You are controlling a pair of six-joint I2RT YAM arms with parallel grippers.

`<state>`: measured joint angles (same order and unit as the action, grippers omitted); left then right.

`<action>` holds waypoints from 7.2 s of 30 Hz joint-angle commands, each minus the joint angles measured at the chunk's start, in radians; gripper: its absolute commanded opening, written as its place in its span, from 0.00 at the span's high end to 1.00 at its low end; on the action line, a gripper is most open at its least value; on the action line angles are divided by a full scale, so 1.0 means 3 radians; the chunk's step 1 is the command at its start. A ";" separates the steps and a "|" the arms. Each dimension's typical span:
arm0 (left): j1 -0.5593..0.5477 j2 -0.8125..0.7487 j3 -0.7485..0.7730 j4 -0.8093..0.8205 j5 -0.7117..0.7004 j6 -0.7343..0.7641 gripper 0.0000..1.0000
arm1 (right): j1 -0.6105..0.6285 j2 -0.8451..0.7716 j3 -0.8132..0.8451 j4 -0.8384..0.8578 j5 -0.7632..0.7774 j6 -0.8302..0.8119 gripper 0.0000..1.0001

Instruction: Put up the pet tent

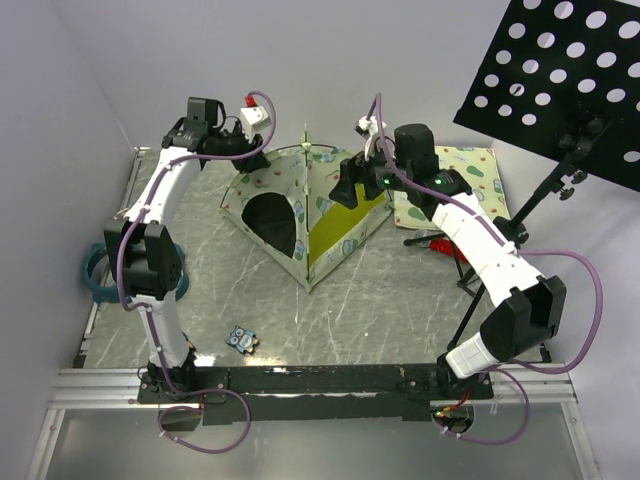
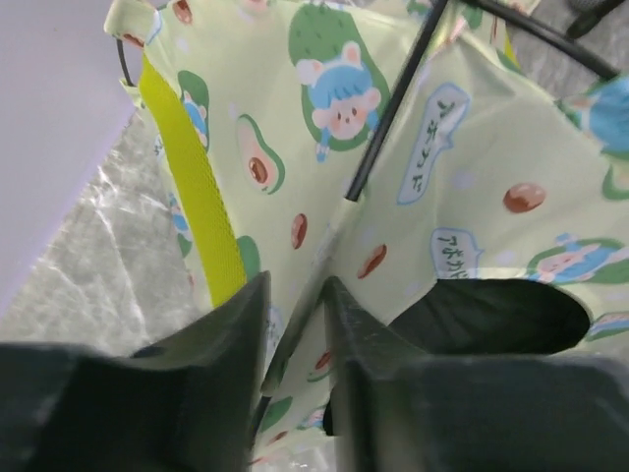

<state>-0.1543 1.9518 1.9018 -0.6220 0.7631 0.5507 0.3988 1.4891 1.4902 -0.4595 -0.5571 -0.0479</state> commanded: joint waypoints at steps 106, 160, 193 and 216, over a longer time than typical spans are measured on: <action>0.0644 -0.3254 -0.3792 0.1126 -0.0037 -0.3752 0.08 | -0.0050 -0.0792 -0.1557 -0.0242 0.0495 -0.0033 0.09; 0.0376 -0.2876 -0.3338 0.0319 -0.0565 -0.3585 0.99 | 0.0864 0.0941 0.0293 -0.0003 -0.0480 0.0037 1.00; 0.0218 -0.0272 -0.1927 0.0948 -0.1144 -0.2235 0.56 | 0.1002 0.0984 0.0233 0.0264 0.0396 0.0522 0.58; 0.0693 -0.2466 -0.2642 -0.0493 -0.0785 -0.2224 0.01 | 0.0588 0.0247 -0.1106 0.0171 -0.0234 0.0839 0.24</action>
<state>0.0662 1.3479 1.1957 -0.5732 0.5316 -0.1394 0.5541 1.6192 1.2068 -0.4366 -0.5671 0.1497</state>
